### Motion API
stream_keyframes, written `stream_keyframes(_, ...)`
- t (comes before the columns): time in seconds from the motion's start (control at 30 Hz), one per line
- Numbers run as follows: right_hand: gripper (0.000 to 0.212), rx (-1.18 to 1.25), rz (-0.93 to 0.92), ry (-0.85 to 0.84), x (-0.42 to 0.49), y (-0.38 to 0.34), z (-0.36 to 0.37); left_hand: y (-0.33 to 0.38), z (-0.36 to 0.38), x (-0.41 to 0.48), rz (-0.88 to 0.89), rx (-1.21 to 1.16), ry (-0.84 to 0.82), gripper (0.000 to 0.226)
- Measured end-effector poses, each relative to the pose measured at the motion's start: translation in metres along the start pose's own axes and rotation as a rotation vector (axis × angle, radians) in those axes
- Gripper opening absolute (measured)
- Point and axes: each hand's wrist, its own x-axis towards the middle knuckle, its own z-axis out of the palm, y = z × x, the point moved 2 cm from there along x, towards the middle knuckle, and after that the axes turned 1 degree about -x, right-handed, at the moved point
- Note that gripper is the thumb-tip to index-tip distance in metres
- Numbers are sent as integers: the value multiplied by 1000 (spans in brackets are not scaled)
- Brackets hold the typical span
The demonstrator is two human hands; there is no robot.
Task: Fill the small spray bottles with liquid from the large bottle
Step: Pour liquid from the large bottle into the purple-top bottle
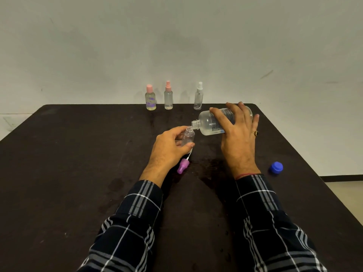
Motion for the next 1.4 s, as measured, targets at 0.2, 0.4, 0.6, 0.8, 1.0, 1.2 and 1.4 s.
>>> stream_keyframes(0.2, 89, -3, -3, 2, 0, 0, 0, 0, 0, 0, -6, 9, -1, 57)
stream_keyframes(0.4, 90, -8, -8, 3, 0, 0, 0, 2, -1, -1, -12, 10, -4, 57)
stream_keyframes(0.6, 90, -10, -6, 9, 0, 0, 0, 4, -1, -2, -6, -5, -3, 54)
stream_keyframes(0.8, 90, -4, -6, 16, 0, 1, 1, 2, 0, -1, -7, -10, -1, 53)
stream_keyframes(1.0, 89, 0, -7, 11, -1, 0, 0, 2, 0, -1, -19, 4, -3, 55)
stream_keyframes(1.2, 91, -3, -4, 15, 0, 1, 1, 5, -1, -3, -18, 17, -2, 54)
stream_keyframes(1.4, 89, -2, -4, 12, -1, 0, 0, 5, -1, -3, -12, 20, -6, 54)
